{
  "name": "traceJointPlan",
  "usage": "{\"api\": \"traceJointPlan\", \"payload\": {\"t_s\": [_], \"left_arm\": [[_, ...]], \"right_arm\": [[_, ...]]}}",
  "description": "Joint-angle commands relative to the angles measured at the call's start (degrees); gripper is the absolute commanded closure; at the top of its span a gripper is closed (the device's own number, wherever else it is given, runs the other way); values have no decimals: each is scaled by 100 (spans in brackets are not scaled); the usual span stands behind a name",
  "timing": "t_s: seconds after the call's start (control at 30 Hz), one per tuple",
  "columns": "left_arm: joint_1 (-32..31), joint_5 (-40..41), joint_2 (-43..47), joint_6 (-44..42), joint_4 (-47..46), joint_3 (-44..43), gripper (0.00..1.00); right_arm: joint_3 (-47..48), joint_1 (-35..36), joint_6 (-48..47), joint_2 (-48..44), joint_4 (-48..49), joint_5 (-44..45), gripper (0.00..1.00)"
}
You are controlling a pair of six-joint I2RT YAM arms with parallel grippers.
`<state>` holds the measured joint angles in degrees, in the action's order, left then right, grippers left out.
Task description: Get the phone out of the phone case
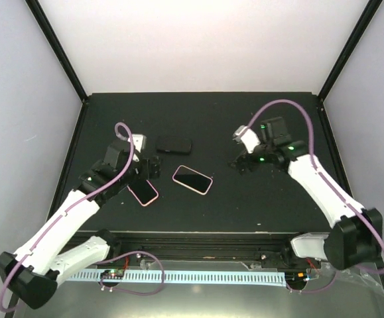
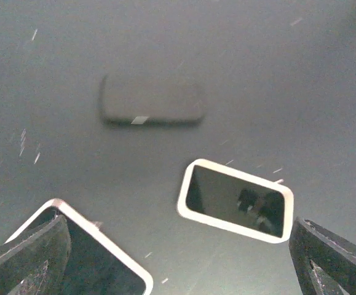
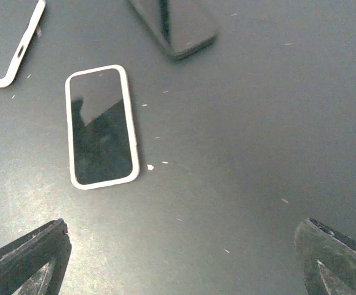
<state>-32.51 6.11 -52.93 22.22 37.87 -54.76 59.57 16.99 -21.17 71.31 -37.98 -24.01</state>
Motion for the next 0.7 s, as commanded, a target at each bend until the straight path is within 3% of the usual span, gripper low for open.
{"api": "traceJointPlan", "payload": {"t_s": [0.0, 0.07, 0.3, 0.67], "left_arm": [[1000, -1027, 176, -282, -324, 1002, 1], [1302, -1248, 278, -320, -330, 1050, 1], [1606, -812, 570, -103, -349, 1083, 1], [1687, -489, 815, -176, -298, 1073, 1]], "right_arm": [[656, 1015, -190, 904, -526, 981, 0], [963, 1462, -165, 1391, -659, 1269, 0], [2107, 2280, -50, 3254, -1111, 1582, 0], [3547, 2661, 77, 4900, -1828, 1367, 0]]}}
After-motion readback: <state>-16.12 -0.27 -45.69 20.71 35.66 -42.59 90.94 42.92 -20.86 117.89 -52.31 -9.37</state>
